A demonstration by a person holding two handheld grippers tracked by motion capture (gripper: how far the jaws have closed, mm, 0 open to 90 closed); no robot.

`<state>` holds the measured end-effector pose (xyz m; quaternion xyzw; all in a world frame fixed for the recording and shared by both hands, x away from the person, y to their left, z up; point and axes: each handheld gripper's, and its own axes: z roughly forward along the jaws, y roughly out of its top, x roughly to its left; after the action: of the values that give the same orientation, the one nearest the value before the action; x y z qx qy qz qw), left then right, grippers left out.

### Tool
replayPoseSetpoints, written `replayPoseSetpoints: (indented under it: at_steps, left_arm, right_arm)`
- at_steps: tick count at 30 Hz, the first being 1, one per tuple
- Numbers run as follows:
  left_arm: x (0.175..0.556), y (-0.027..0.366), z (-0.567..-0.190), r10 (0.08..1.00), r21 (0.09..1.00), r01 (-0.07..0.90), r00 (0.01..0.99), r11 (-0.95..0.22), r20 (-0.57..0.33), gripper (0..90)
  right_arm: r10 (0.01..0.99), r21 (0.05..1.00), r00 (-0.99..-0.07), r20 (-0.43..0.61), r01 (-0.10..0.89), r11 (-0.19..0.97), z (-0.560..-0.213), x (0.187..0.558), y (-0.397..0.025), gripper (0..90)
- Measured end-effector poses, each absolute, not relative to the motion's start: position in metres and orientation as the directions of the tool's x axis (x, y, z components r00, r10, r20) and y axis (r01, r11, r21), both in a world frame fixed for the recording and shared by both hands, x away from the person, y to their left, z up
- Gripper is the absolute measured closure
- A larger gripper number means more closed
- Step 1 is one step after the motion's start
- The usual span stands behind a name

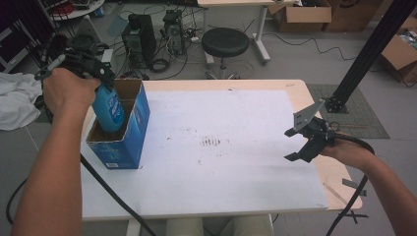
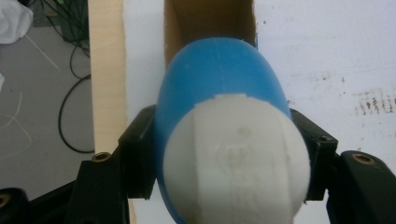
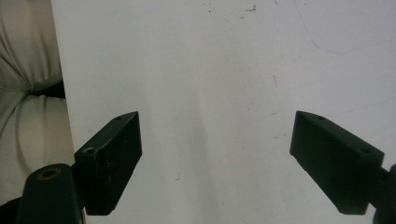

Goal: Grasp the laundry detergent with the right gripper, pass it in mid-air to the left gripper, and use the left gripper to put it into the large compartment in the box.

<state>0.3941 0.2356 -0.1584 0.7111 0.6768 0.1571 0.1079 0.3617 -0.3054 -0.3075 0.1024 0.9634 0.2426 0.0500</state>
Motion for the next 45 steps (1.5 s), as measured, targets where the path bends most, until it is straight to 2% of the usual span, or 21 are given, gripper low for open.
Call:
replayPoseSetpoints:
  at_steps: [13,29,45]
  left_arm:
    - [0.404,0.237,-0.215,0.995,0.325,0.942,0.063,-0.085,0.079,38.0]
    - [0.404,0.239,-0.264,0.993,0.315,0.943,0.082,-0.104,0.083,38.0]
    - [0.404,0.242,-0.283,0.993,0.291,0.951,0.087,-0.107,0.081,38.0]
  right_arm:
    - [0.245,0.476,-0.969,-0.043,0.196,0.858,-0.312,0.360,-0.311,17.3]
    - [0.262,0.466,-0.964,-0.038,0.214,0.859,-0.323,0.360,-0.313,18.2]
    - [0.267,0.464,-0.963,-0.032,0.222,0.857,-0.327,0.362,-0.311,18.4]
